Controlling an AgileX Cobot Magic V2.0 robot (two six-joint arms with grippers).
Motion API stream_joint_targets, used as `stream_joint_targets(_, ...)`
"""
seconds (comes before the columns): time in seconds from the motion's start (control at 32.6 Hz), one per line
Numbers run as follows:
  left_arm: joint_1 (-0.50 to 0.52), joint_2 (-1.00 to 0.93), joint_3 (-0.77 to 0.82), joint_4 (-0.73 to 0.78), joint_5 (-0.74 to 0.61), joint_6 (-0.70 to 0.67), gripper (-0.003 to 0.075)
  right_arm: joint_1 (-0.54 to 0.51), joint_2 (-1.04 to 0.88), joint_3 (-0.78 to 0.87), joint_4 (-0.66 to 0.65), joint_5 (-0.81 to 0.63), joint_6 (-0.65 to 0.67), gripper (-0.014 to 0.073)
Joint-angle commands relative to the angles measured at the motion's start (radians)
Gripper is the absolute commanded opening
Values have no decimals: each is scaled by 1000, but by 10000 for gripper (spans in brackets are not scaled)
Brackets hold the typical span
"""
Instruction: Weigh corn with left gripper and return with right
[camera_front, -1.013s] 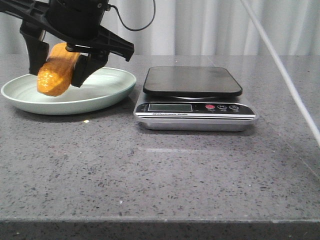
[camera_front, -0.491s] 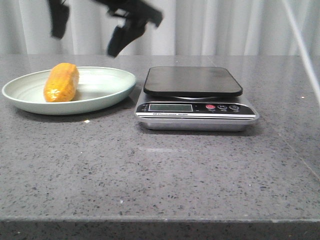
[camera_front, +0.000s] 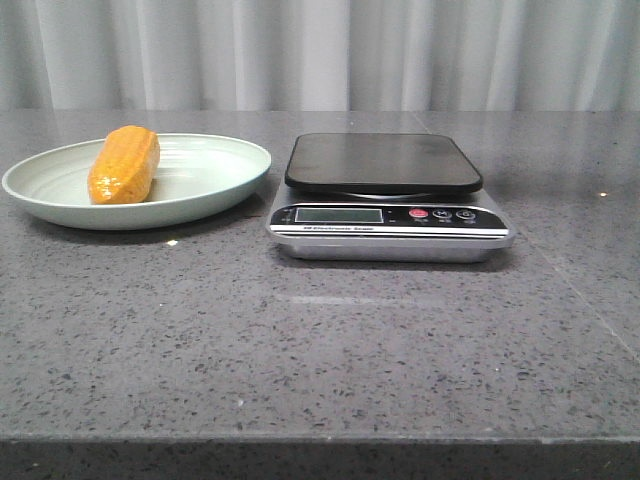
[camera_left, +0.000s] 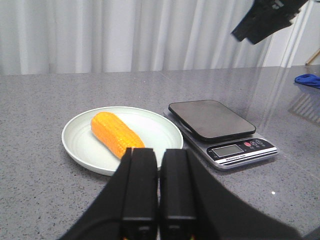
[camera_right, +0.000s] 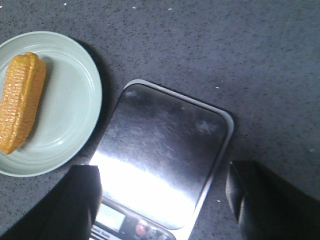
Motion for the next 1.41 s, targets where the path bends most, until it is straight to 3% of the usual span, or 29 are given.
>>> stream_joint_targets(0.0, 3, 14, -25, -2, -77, 1, 127, -26, -131, 48, 3, 17, -58, 611)
stream_joint_targets(0.52, 3, 14, -25, -2, -77, 1, 127, -27, -839, 902, -22, -539, -62, 611)
stream_joint_targets(0.74, 3, 14, -25, -2, -77, 1, 127, -27, -1113, 1160, -58, -721, -62, 611)
stream_joint_targets(1.04, 3, 14, -25, -22, -77, 1, 127, -27, -1402, 1523, -96, -1122, -62, 605)
stream_joint_targets(1.11, 3, 14, -25, -22, -77, 1, 127, -27, -1411, 1558, -111, -1156, -62, 561)
stream_joint_targets(1.17, 3, 14, -25, -22, -77, 1, 127, -27, -1411, 1575, -111, -1187, -62, 454)
stream_joint_targets(1.29, 3, 14, -25, -22, -77, 1, 127, -27, -1411, 1577, -111, -1207, -62, 122)
stream_joint_targets(1.38, 3, 14, -25, -22, -77, 1, 127, -27, -1411, 1577, -104, -1194, -61, 186)
